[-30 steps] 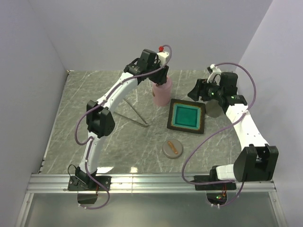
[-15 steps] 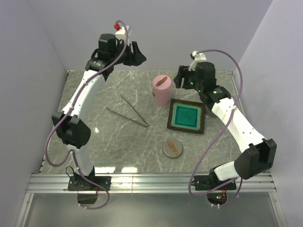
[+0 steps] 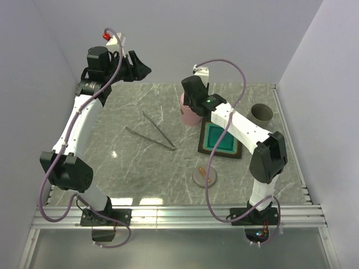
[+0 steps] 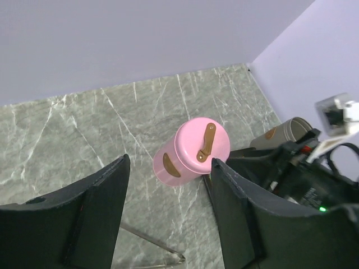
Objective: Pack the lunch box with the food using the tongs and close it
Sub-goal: Pick up the lid of the lunch box with the right arm
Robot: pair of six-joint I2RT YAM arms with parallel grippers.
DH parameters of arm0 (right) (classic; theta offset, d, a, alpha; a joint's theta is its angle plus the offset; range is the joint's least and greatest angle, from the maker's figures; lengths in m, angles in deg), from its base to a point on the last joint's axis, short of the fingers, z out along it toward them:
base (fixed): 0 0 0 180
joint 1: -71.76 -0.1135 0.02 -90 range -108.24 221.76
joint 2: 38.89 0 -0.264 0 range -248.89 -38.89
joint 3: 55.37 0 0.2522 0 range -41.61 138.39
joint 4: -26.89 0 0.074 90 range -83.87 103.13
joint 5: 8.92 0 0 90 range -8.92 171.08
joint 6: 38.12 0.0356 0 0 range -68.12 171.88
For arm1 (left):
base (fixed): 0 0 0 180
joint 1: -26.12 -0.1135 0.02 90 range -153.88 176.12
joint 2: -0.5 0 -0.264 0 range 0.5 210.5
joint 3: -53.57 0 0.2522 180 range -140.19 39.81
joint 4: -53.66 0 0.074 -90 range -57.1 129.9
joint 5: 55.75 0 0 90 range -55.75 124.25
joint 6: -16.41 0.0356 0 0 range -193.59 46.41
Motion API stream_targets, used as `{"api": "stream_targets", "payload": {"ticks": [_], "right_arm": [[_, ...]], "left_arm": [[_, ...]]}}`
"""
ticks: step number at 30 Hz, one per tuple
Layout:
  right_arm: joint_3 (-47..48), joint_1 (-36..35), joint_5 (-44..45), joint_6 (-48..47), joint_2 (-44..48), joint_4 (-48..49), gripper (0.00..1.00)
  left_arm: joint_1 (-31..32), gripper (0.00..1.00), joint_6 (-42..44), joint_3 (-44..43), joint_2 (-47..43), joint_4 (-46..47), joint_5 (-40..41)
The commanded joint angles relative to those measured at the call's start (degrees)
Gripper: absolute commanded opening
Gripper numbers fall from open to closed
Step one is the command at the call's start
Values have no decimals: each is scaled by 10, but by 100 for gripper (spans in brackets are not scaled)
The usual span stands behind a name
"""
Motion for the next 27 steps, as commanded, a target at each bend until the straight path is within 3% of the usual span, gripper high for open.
{"api": "stream_targets", "payload": {"ticks": [1, 27], "right_arm": [[45, 1, 47, 33, -2, -9, 55], [142, 3, 62, 69, -129, -44, 54]], "left_arm": [[-10, 65, -16, 10, -36, 35, -21], [-31, 66, -26, 47, -48, 50, -55]]}}
